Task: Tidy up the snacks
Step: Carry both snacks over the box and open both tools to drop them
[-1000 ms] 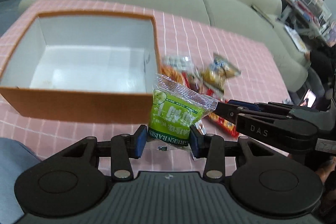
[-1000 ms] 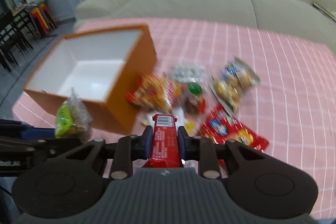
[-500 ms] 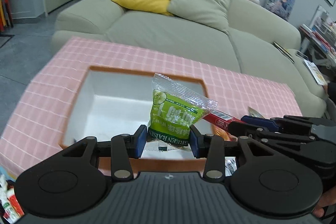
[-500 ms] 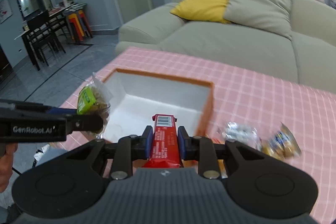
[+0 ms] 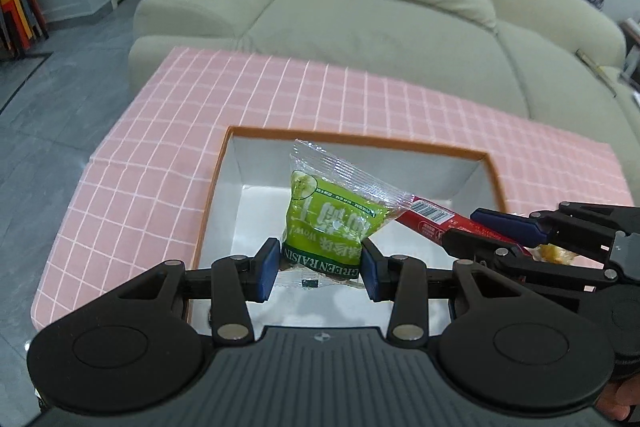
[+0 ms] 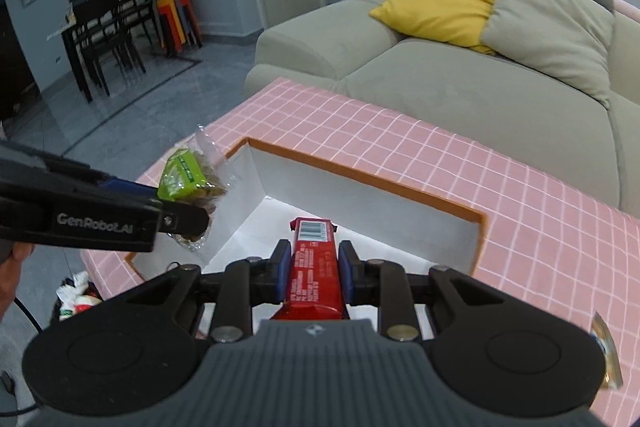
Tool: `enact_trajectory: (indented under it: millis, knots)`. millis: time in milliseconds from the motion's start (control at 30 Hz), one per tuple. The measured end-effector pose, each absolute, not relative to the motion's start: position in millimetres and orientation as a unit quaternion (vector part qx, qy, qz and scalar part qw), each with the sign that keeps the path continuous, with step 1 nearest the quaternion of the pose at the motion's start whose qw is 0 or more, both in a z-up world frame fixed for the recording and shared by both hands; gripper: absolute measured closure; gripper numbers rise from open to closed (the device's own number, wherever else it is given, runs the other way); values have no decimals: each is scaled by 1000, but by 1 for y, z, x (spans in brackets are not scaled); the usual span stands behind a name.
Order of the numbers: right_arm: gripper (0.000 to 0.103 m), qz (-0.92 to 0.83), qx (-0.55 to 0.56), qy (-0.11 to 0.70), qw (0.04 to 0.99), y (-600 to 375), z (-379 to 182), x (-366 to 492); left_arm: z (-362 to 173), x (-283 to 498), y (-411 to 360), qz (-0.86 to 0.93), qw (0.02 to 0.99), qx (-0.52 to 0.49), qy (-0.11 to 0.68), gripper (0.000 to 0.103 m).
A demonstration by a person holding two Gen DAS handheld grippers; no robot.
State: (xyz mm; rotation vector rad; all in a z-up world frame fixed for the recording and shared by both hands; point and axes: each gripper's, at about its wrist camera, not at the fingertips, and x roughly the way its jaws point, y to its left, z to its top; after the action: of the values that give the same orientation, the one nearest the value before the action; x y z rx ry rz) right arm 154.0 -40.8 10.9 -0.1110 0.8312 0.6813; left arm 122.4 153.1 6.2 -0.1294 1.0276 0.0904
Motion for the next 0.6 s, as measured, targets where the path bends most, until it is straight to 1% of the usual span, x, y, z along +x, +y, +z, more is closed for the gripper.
enact_trajectory:
  millis: [133, 200, 233, 300, 333, 600]
  knots:
    - [81, 322, -60, 426, 843, -22, -10, 175, -16, 136, 164, 47, 848, -53, 525, 56]
    - [81, 322, -63, 441, 836, -16, -21, 187, -25, 142, 170, 48, 840, -51, 538, 57]
    - [81, 322, -66, 447, 832, -11, -27, 192, -31, 144, 173, 50, 836, -51, 544, 60]
    - [81, 323, -70, 463, 822, -5, -38, 198, -41, 148, 178, 52, 827, -51, 558, 78]
    - [81, 323, -71, 472, 817, -4, -45, 204, -44, 149, 180, 53, 824, -52, 562, 81]
    - [81, 311, -81, 528, 786, 19, -84, 227, -62, 155, 190, 60, 812, -66, 577, 81]
